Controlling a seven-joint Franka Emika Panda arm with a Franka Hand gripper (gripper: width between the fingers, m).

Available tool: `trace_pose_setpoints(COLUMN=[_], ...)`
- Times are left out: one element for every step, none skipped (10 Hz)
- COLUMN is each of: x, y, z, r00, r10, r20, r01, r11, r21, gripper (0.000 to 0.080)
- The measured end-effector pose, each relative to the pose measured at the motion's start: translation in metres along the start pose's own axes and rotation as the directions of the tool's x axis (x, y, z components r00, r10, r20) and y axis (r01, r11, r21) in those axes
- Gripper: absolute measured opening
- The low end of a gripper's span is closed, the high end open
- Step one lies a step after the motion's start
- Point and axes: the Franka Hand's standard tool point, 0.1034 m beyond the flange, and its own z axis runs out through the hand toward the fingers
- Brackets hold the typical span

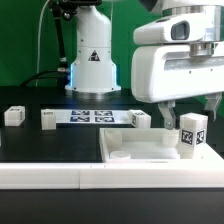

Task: Assemble one leg

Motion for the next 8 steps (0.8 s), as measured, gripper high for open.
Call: trace_pose_setpoints(x=[-0.0001, -0.0002, -0.0002, -0.0002, -0.0002, -0.0002, -0.0002, -0.0004], y=[0.0001, 0.0001, 0.0001, 0.0001, 0.0, 0.0001, -0.0002, 0.0], z=[0.0001, 0.0003, 0.0003, 0.0003, 0.0004, 0.0004, 0.0005, 0.0008], r00=[1.0, 1.0, 1.0, 1.0, 1.0, 0.999, 0.995, 0.976], r10=[0.0, 0.0, 0.0, 0.01, 0.03, 0.032, 0.105, 0.216], r20=[0.0, 0.0, 0.0, 0.0, 0.0, 0.0, -0.001, -0.001], r01=[0.0, 0.0, 0.0, -0.01, -0.03, -0.032, -0.105, -0.216], r11=[1.0, 1.0, 1.0, 1.0, 1.0, 0.999, 0.994, 0.976], r21=[0.0, 0.0, 0.0, 0.0, 0.001, 0.001, 0.005, 0.011], gripper=[0.0637, 0.0469, 0.0469, 0.0288, 0.029, 0.029, 0.029, 0.029])
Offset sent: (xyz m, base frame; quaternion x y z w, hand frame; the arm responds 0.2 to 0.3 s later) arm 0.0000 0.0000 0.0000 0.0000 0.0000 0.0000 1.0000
